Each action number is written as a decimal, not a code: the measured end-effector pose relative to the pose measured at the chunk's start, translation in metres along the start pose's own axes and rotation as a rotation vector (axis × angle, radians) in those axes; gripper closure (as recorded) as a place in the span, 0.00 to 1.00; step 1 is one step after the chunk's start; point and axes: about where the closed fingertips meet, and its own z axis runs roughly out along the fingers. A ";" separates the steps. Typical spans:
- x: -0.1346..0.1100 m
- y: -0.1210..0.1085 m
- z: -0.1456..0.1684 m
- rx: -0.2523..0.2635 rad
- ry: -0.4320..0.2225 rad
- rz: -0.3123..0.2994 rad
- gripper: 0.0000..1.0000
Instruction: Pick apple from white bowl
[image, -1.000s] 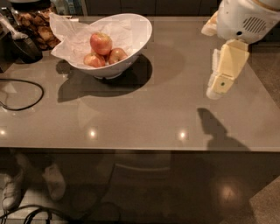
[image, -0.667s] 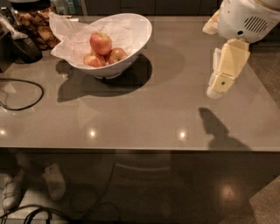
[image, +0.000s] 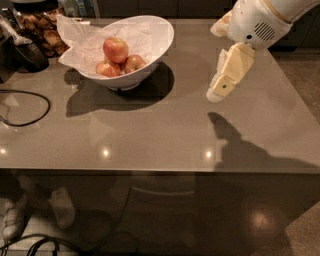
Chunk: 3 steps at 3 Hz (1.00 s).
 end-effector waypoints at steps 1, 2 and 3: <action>-0.018 -0.022 0.015 -0.014 -0.038 -0.013 0.00; -0.029 -0.025 0.016 -0.010 -0.050 -0.028 0.00; -0.041 -0.032 0.028 0.009 -0.092 -0.038 0.00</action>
Offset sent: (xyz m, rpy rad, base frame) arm 0.0206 0.0130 0.0001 0.0306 -0.0005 0.0157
